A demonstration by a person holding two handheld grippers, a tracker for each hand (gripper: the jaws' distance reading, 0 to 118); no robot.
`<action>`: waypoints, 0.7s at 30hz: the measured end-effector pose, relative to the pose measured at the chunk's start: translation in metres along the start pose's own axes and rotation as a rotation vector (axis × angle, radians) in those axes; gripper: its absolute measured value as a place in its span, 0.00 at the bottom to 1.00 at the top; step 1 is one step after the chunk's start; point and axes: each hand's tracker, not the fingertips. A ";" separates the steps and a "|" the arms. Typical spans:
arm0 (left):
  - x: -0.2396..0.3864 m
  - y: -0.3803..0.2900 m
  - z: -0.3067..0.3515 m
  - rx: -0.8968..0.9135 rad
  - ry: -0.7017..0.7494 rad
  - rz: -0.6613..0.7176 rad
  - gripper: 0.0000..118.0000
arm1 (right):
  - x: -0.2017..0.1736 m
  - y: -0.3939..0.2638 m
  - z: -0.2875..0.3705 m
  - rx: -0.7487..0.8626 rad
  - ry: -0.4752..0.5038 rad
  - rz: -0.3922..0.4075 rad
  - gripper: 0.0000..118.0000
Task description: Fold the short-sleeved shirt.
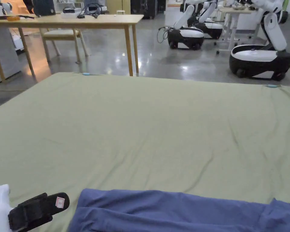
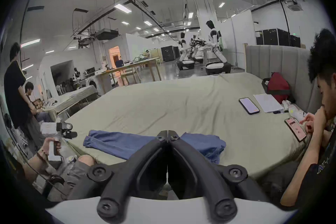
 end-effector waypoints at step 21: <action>-0.012 0.004 -0.101 -0.153 -0.205 -0.030 0.56 | -0.010 0.000 -0.022 -0.059 0.056 -0.015 0.00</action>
